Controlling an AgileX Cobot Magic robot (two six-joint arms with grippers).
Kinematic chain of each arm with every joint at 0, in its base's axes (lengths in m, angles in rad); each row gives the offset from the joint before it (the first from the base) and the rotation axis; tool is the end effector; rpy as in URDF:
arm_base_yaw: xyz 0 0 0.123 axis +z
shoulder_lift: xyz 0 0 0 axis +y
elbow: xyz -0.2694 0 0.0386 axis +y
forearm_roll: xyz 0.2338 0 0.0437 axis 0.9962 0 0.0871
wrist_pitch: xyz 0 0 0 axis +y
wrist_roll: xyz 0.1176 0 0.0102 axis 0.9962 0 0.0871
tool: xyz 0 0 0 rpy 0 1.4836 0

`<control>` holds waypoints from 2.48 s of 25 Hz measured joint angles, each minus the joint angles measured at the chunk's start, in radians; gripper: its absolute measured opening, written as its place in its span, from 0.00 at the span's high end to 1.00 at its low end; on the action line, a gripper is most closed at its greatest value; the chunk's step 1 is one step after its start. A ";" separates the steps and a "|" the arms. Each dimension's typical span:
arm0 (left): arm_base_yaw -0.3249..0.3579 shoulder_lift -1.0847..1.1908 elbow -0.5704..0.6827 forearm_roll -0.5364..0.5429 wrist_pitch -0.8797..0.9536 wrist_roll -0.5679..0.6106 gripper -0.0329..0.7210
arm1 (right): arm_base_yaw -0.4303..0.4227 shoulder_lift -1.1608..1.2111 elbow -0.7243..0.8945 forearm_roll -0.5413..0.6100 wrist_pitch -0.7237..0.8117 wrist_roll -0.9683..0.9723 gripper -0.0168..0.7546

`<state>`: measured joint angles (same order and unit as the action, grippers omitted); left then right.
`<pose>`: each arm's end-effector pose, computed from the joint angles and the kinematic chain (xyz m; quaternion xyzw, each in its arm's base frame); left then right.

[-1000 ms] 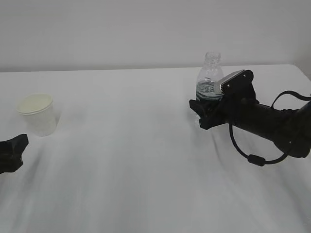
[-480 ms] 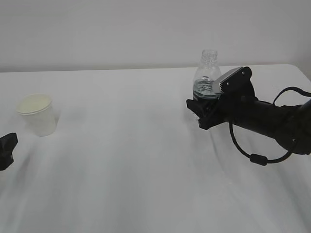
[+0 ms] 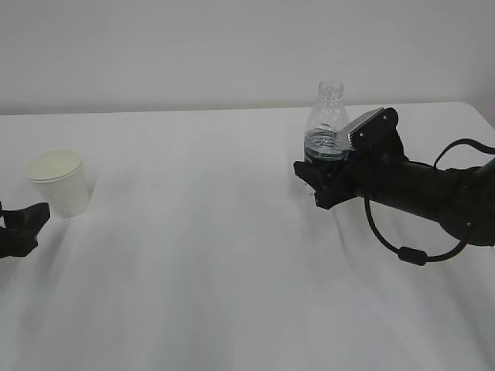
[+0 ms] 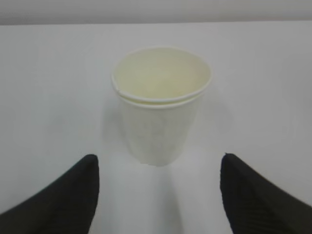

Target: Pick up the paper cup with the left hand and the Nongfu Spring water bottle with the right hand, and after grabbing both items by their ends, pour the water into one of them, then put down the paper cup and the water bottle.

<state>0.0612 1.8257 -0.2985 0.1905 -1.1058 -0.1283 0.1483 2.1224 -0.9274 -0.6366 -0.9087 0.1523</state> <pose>0.2694 -0.0035 0.1032 0.0069 0.8155 -0.0639 0.5752 0.3873 0.1138 0.0992 -0.3037 0.7356 0.1585 0.5844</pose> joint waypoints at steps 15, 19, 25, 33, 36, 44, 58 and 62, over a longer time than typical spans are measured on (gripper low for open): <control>0.008 0.202 -0.140 0.071 -0.027 -0.013 0.22 | 0.000 0.000 0.000 -0.002 0.000 0.006 0.37; 0.008 0.248 -0.142 0.070 -0.036 -0.013 0.22 | 0.000 0.000 0.000 -0.002 0.000 0.007 0.37; 0.008 0.298 -0.161 0.055 -0.045 -0.013 0.22 | 0.000 0.000 0.000 -0.002 0.000 0.007 0.37; 0.008 0.320 -0.253 0.072 -0.049 -0.013 0.22 | 0.000 0.000 0.000 -0.010 0.000 0.007 0.37; 0.008 0.322 -0.277 0.083 -0.049 -0.013 0.22 | 0.000 0.000 0.000 -0.017 0.000 0.007 0.37; 0.008 0.336 -0.316 0.083 -0.049 -0.013 0.22 | 0.000 0.000 0.000 -0.021 0.000 0.007 0.37; 0.008 0.367 -0.398 0.083 -0.049 -0.030 0.22 | 0.000 -0.002 0.000 -0.027 0.000 0.007 0.37; 0.008 0.371 -0.398 0.083 -0.049 -0.032 0.22 | 0.000 -0.002 0.000 -0.029 0.000 0.007 0.37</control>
<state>0.0691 2.1964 -0.6969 0.2735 -1.1550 -0.1602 0.1483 2.1208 -0.9274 -0.6655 -0.9087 0.1596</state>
